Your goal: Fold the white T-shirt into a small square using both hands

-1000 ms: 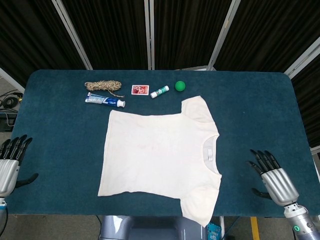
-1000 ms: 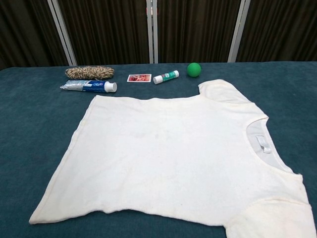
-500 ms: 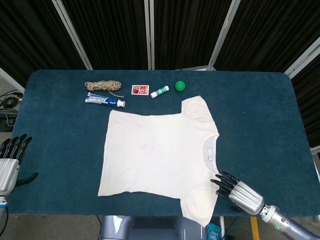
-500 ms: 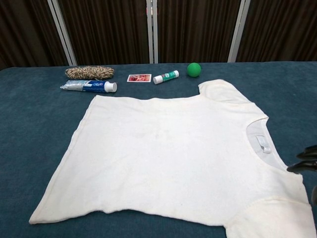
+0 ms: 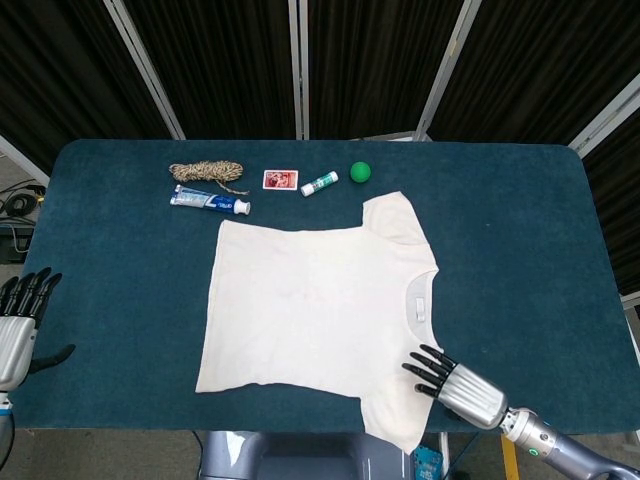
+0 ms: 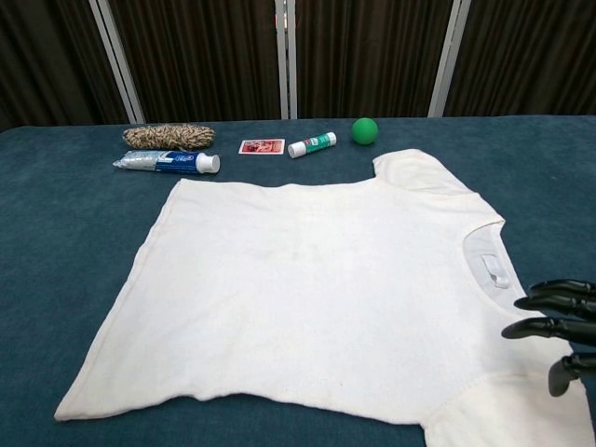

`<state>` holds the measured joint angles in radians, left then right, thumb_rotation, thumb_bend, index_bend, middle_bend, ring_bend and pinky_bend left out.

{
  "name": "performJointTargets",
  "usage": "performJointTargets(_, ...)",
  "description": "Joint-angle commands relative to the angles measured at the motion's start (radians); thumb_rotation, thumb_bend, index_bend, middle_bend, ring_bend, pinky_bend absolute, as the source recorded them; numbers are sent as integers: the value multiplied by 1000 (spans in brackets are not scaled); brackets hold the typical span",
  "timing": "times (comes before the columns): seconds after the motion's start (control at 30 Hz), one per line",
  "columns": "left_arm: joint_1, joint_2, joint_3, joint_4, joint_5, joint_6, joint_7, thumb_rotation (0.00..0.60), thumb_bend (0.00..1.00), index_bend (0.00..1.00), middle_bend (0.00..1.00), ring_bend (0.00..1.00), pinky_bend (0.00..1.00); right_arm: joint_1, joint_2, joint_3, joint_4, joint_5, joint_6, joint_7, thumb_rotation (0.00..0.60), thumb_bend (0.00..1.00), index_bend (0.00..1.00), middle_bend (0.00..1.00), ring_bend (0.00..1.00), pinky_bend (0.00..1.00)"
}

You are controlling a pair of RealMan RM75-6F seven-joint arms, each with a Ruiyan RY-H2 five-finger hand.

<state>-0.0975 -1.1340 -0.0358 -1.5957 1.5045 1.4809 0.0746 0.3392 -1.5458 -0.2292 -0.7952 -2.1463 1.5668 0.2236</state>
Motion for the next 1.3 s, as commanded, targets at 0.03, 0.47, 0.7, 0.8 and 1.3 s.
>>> performJointTargets(0.03,0,1,1,-1,0,-2,0,600,0,0,0,0,0,3,-21,-10,24,0,-6,-9,600,0,411,131,0,0)
performJointTargets(0.47,3,1,-2,3,-5,4,-10,600,0,0,0,0,0,17,-94,-33,136,5,21,-27,600,12,422,145,0,0)
performJointTargets(0.7,5,2,-5,6,-12,4,-16,600,0,0,0,0,0,24,-120,-39,144,20,23,-25,600,33,422,146,0,0)
performJointTargets(0.8,3,0,-5,8,-15,0,-16,600,0,0,0,0,0,26,-126,-35,140,29,33,-17,600,40,422,146,0,0)
performJointTargets(1.3,3,2,-2,5,-14,-4,-17,600,0,0,0,0,0,41,-119,-44,113,64,61,-9,600,158,413,144,0,0)
